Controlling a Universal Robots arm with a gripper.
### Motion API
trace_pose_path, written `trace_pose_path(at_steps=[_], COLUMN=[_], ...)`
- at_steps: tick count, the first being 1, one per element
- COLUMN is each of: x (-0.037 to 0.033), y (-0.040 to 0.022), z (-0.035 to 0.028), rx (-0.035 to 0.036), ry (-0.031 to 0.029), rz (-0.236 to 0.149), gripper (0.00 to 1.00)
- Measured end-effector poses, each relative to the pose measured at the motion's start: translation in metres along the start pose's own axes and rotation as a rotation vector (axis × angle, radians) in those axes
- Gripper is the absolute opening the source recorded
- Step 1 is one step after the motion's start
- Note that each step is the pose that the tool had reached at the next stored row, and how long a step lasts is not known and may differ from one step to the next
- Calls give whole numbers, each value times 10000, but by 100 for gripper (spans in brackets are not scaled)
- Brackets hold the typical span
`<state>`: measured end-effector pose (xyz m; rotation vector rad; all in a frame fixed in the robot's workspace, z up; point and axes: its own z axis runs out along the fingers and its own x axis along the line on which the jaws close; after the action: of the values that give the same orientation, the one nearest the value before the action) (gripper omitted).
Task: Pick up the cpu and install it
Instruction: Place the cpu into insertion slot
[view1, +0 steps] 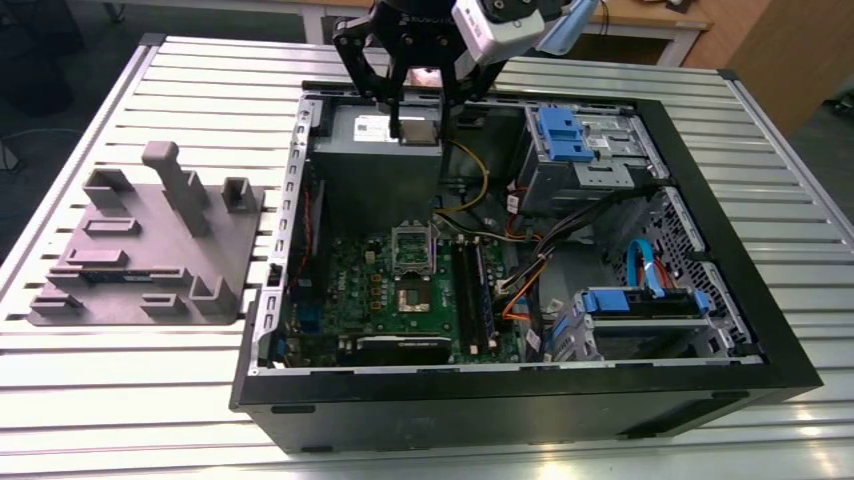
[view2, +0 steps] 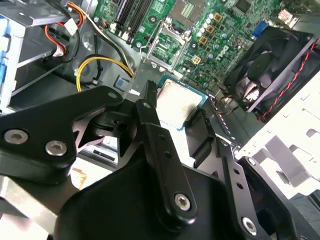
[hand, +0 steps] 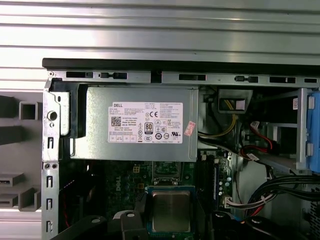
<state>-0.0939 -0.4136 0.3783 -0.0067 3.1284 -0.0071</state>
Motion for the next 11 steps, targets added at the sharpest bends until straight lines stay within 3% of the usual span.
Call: trace_pose_path(at_steps=[11], x=[0], y=[-12], z=[2], rx=[10], ry=[0], rz=[0], gripper=[47])
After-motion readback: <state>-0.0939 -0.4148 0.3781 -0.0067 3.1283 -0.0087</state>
